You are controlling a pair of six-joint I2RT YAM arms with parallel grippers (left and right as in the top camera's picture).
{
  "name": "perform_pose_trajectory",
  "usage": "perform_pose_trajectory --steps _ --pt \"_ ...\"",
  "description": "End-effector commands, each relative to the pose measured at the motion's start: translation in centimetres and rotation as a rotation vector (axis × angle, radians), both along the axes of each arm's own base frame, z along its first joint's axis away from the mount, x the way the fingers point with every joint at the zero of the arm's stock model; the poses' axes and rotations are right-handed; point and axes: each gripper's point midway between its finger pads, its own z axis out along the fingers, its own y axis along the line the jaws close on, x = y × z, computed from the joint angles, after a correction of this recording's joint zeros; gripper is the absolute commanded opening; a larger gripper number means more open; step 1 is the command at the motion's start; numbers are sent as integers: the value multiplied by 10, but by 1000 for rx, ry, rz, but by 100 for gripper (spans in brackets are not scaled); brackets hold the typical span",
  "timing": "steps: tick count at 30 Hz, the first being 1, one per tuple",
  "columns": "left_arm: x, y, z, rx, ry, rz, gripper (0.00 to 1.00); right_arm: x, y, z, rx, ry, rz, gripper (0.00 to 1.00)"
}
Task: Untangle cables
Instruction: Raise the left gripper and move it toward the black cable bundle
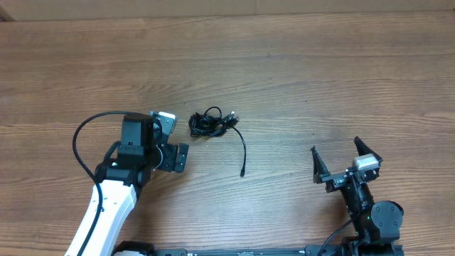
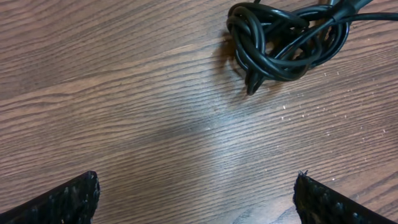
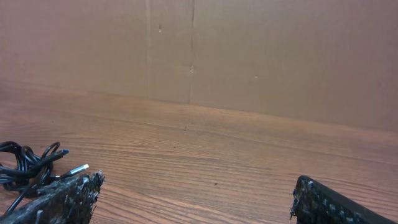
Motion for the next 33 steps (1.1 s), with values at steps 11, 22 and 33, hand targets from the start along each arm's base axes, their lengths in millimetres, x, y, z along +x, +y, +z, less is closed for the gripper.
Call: perform_pose_trajectory --steps 11,22,33 --pt "9 -1 10 18 -32 -16 100 0 -2 -2 6 0 -8 100" --pt "9 -1 10 18 -34 -16 100 0 -2 -2 6 0 -8 100" --pt "10 -1 11 17 -40 -15 100 0 -2 -2 6 0 -8 100"
